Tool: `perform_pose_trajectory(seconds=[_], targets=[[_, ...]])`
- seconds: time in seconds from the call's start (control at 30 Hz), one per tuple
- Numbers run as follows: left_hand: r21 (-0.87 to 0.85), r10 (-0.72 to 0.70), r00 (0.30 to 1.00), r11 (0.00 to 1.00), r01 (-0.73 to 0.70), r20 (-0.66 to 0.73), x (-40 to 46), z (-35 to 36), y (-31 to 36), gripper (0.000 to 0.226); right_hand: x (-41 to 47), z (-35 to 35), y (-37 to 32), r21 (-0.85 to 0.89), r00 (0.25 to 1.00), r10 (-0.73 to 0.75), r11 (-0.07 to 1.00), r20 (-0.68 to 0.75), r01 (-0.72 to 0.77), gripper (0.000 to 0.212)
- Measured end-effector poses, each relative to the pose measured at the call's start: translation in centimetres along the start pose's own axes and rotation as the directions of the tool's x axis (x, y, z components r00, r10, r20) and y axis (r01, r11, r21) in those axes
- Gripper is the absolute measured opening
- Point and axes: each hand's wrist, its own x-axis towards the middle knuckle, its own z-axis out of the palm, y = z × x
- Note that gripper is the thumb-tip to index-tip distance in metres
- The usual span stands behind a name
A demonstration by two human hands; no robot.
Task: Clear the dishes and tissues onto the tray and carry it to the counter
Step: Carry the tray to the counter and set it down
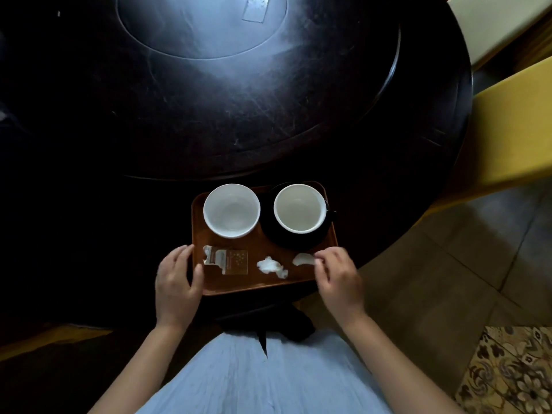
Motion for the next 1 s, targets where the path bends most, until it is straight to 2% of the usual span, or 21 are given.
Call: perform_pose_trajectory(seconds=[0.03, 0.1, 0.17, 0.23, 0.3, 0.4, 0.57, 0.73, 1.0], targets=[[-0.024, -0.085, 0.996, 0.996, 0.084, -0.018, 0.7, -0.1, 0.0, 0.041, 0.9, -0.6, 0.9, 0.048, 0.992, 0.128, 0.991, -0.008, -0.127, 0.013], [-0.057, -0.238, 0.971, 0.970, 0.238, 0.017, 2.6, -0.2, 0.3, 0.040, 2.7, -1.4, 2.8, 0.069, 0.943, 0.327, 0.941, 0.067, -0.331, 0.024], [-0.051, -0.336, 0.938, 0.939, 0.340, 0.082, 4.4, 0.0, 0.8, 0.040, 4.3, -1.9, 4.1, 0.011, 0.890, 0.406, 0.909, 0.208, -0.417, 0.036], [-0.027, -0.358, 0.926, 0.931, 0.363, 0.115, 5.6, 0.3, 1.3, 0.038, 5.8, -2.0, 4.6, -0.028, 0.860, 0.405, 0.908, 0.311, -0.418, 0.043], [0.031, -0.358, 0.927, 0.934, 0.356, 0.116, 6.3, 0.5, 1.7, 0.035, 7.1, -1.8, 4.4, -0.048, 0.850, 0.388, 0.916, 0.356, -0.398, 0.042], [0.108, -0.357, 0.927, 0.932, 0.346, 0.111, 6.7, 0.8, 1.6, 0.032, 8.2, -1.2, 3.8, -0.087, 0.858, 0.380, 0.923, 0.344, -0.374, 0.030], [0.127, -0.386, 0.913, 0.920, 0.370, 0.133, 6.9, 1.2, 1.5, 0.035, 8.6, -0.9, 3.6, -0.183, 0.863, 0.386, 0.921, 0.327, -0.343, 0.011], [0.080, -0.342, 0.927, 0.939, 0.333, 0.156, 6.6, 1.3, 1.4, 0.032, 8.5, -1.1, 3.8, -0.225, 0.842, 0.397, 0.915, 0.364, -0.335, 0.012], [0.076, -0.240, 0.954, 0.970, 0.230, 0.179, 6.2, 2.2, 3.8, 0.020, 6.0, -2.2, 6.1, -0.200, 0.794, 0.509, 0.861, 0.333, -0.468, 0.011]])
